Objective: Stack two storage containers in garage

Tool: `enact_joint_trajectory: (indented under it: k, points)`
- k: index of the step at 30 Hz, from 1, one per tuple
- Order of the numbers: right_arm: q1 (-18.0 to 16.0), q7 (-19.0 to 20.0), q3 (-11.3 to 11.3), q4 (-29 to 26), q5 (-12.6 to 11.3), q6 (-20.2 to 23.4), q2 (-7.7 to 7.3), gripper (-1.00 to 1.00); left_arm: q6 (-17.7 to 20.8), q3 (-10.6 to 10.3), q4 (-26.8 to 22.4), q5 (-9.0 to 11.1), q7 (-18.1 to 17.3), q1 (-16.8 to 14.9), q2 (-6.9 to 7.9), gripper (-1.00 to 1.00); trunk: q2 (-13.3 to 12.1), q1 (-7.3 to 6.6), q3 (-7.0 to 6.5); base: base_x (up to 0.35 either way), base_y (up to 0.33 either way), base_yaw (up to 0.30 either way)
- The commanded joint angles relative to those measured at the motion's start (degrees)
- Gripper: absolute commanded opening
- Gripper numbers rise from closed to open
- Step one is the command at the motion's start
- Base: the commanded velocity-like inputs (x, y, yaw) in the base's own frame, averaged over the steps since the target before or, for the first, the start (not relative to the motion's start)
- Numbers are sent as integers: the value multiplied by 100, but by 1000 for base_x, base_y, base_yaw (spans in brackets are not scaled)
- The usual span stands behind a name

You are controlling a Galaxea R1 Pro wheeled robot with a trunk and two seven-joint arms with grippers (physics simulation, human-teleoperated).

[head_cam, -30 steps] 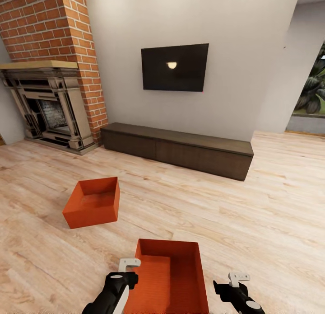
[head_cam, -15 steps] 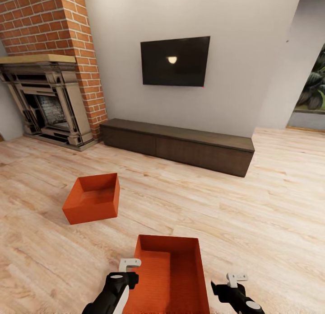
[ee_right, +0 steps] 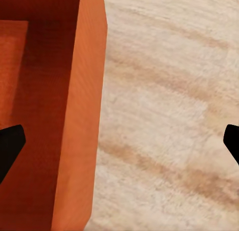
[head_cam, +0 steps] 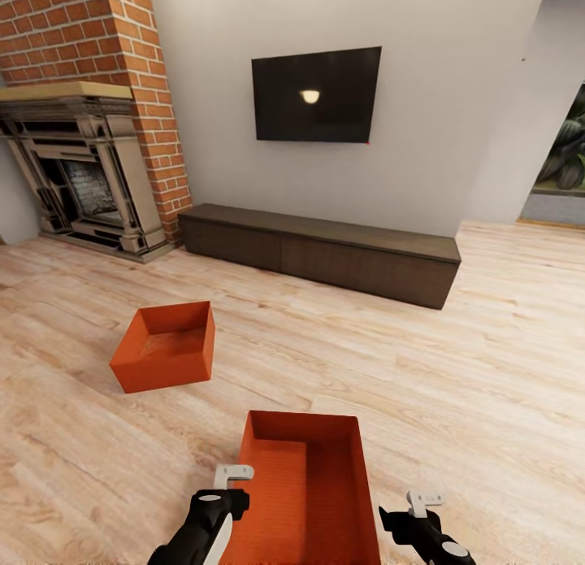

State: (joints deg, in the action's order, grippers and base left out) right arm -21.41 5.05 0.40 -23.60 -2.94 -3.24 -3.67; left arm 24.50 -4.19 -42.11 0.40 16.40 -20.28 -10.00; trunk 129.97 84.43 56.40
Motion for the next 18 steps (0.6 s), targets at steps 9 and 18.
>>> enact_joint_trajectory:
  k: [9,18]
  points:
    - [-3,23,12,13,-22,-19,6,100,21,-11,-8,1,37,-2,0,100,365,197,250,0,0,0]
    - [-3,26,13,13,-22,-19,7,100,12,-3,-8,-5,58,-2,0,100,726,395,493,0,0,0]
